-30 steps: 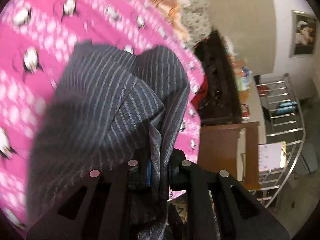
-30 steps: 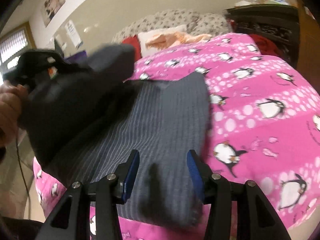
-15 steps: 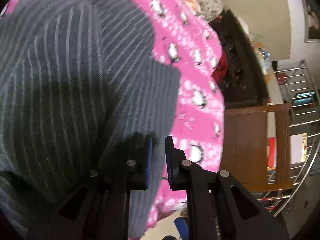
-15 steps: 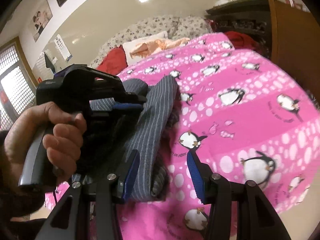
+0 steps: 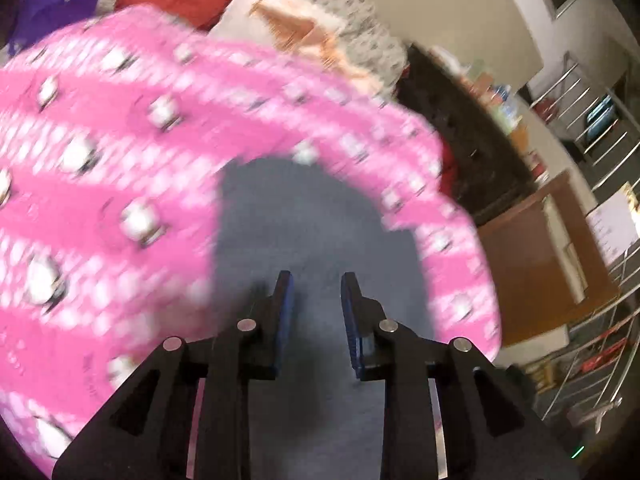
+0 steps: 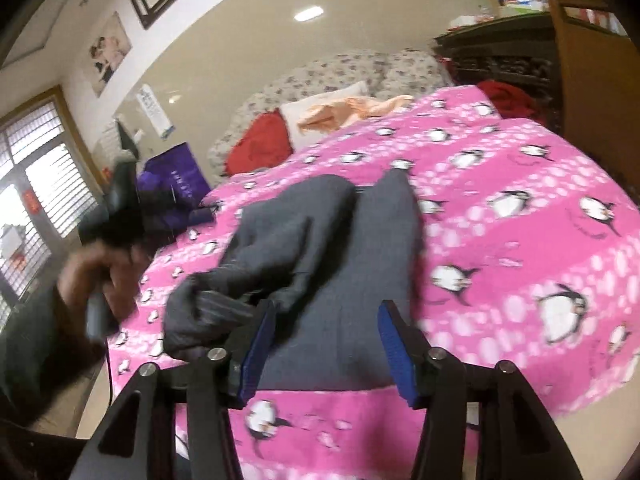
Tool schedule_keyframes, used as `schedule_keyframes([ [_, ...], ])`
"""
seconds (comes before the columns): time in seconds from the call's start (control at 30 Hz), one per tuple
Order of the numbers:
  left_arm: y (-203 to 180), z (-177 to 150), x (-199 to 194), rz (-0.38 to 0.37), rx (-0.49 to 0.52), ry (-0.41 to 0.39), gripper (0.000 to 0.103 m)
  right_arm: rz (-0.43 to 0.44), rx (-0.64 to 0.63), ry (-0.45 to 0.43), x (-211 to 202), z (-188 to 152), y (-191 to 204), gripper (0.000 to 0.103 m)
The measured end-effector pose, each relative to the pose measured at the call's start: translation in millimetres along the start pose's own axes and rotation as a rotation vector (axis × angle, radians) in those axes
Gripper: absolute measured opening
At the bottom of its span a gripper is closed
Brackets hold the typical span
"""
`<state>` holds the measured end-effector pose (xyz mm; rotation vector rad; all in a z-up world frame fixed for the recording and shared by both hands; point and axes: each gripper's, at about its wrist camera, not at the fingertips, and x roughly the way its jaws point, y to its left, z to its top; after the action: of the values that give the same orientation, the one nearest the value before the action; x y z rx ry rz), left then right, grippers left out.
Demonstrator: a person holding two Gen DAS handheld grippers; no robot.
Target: Fold large clothes
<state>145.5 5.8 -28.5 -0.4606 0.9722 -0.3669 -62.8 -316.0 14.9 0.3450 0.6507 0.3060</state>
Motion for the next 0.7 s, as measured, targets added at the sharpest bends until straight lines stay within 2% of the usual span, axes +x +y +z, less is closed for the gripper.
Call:
schedule_keyframes([
  [0.03,13,-12,-1,0.002,-0.009,0.008,0.022,0.026,-0.003,0.003,5,1,5,0.059],
  [0.1,34,-38,-1,-0.001,-0.041,0.032,0.022,0.082,0.005,0.001,16,4,14,0.075],
  [0.17,28,-60,-7,-0.029,-0.036,-0.002,0.022,0.118,0.035,0.004,27,8,18,0.080],
  [0.27,9,-89,-20,-0.090,0.044,-0.033,0.022,0.150,0.113,0.030,46,17,21,0.080],
  [0.33,-7,-101,-13,-0.119,0.095,0.004,0.022,0.186,0.170,0.033,57,19,22,0.081],
  [0.43,-18,-111,2,-0.127,0.160,0.034,0.022,0.172,0.160,0.063,81,31,21,0.083],
  [0.47,-17,-112,4,-0.131,0.151,0.037,0.022,0.185,0.159,0.071,91,36,17,0.085],
  [0.53,-12,-111,7,-0.155,0.125,0.040,0.022,0.146,0.198,0.115,115,43,2,0.085],
  [0.63,-5,-113,8,-0.170,0.122,0.042,0.022,0.178,0.274,0.176,153,44,-22,0.085],
  [0.7,-4,-115,10,-0.173,0.131,0.036,0.022,0.194,0.273,0.217,174,41,-28,0.087],
])
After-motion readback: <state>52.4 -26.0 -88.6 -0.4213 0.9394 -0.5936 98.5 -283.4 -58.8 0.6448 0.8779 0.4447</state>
